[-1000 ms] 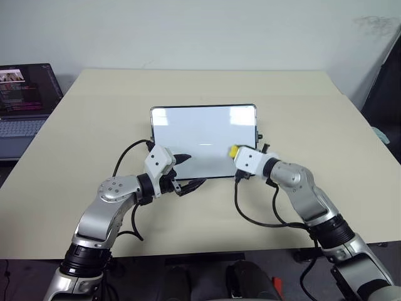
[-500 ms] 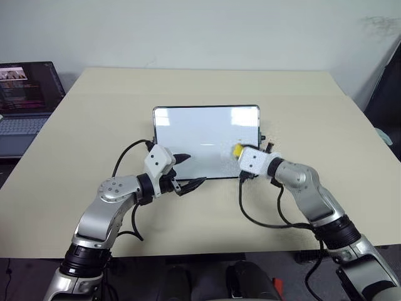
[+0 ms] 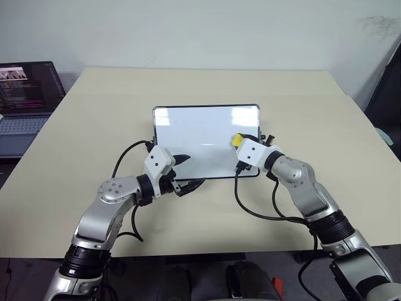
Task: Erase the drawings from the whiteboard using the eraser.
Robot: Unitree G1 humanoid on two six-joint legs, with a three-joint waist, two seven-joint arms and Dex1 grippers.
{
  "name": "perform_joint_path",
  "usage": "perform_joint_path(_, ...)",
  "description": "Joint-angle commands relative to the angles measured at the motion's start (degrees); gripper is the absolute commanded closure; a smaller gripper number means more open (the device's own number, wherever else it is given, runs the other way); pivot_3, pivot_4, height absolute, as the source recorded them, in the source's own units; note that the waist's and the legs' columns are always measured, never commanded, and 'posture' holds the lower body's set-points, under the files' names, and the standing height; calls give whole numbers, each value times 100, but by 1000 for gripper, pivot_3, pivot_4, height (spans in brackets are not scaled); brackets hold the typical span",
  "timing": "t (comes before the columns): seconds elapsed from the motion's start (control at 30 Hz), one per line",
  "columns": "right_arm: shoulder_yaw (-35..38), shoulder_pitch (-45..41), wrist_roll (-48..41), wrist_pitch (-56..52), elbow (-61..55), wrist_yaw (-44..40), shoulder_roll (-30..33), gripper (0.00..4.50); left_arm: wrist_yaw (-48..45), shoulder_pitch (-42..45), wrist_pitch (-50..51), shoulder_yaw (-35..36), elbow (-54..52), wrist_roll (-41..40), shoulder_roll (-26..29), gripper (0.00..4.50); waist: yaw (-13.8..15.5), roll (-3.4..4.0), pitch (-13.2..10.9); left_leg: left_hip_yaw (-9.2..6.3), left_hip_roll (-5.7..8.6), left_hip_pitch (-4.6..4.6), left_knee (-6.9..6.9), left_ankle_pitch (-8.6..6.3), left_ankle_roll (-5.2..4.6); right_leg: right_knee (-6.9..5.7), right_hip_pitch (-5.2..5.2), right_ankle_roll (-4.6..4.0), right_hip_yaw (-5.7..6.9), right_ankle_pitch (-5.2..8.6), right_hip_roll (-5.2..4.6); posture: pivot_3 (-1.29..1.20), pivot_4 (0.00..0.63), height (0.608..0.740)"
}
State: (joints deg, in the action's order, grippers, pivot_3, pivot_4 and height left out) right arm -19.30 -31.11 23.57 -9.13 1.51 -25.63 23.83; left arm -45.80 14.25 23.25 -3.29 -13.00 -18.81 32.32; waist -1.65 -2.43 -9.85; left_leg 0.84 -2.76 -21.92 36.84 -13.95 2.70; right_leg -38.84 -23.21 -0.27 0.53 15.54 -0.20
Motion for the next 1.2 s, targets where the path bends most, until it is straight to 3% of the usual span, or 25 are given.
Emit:
perform_joint_path(0.03,103,7,10,17,138,114,-52,3216,-15,22,-105,91,-180,-23,27,0,-1,0,0,0,0,0,0,0,0,0,0,0,0,0,0,0,150,740)
perform_joint_path(0.33,-628,337,16,104,-57,-776,-138,3216,10,54,-110,81,-159,-20,-5,0,-12,2,-2,-1,-3,1,-15,0,0,1,-5,-7,2,6,3,0,150,740)
perform_joint_path(0.43,-520,327,70,90,-64,-619,-183,3216,17,59,-100,82,-163,-22,-6,0,-9,2,-2,-1,-2,0,-16,0,0,2,-6,-6,2,7,2,0,150,740)
perform_joint_path(0.63,29,427,-284,-239,-496,-410,-317,3216,-7,142,-39,96,-239,-83,9,0,1,6,-10,-3,-2,-1,-15,0,0,0,-6,-6,5,7,1,0,150,740)
perform_joint_path(1.07,1664,1906,-1222,-2141,-3287,-336,-322,3217,-919,800,198,-572,-641,-294,81,0,31,11,-14,-14,5,-66,-17,-14,21,25,-42,16,13,22,3,0,150,740)
perform_joint_path(1.2,2134,2402,-1358,-2752,-3667,-273,-263,3217,-1259,1218,34,-960,-283,-177,-161,0,34,11,-14,-15,8,-66,-17,-15,21,25,-42,16,15,23,8,0,150,740)
